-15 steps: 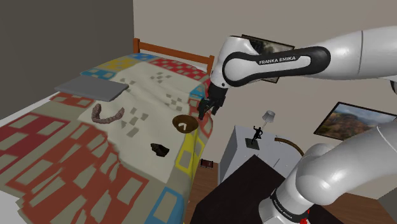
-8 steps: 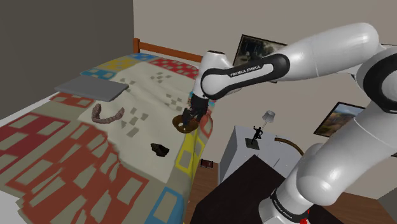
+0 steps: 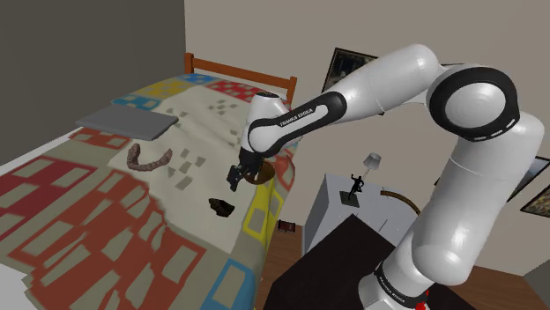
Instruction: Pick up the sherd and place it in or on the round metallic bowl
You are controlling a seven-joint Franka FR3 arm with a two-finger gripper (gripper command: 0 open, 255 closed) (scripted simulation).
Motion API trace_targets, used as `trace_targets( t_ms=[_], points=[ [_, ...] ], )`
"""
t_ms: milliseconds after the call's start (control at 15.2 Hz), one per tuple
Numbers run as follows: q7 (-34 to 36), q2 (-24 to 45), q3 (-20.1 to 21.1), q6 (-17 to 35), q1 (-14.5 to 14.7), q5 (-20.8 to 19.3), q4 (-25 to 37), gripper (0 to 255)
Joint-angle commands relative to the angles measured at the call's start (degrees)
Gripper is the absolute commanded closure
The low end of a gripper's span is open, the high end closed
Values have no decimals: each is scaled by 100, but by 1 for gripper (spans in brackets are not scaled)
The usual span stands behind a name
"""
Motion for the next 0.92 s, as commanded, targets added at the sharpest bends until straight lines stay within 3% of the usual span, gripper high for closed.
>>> trace_targets(
  t_ms=[0, 330, 858],
  points=[
    [38, 460, 23, 108, 66, -85, 340, 0],
    [109, 1562, 32, 328, 269, -292, 1179, 0],
    [150, 2056, -6, 748, 357, -356, 1254, 0]
  ],
)
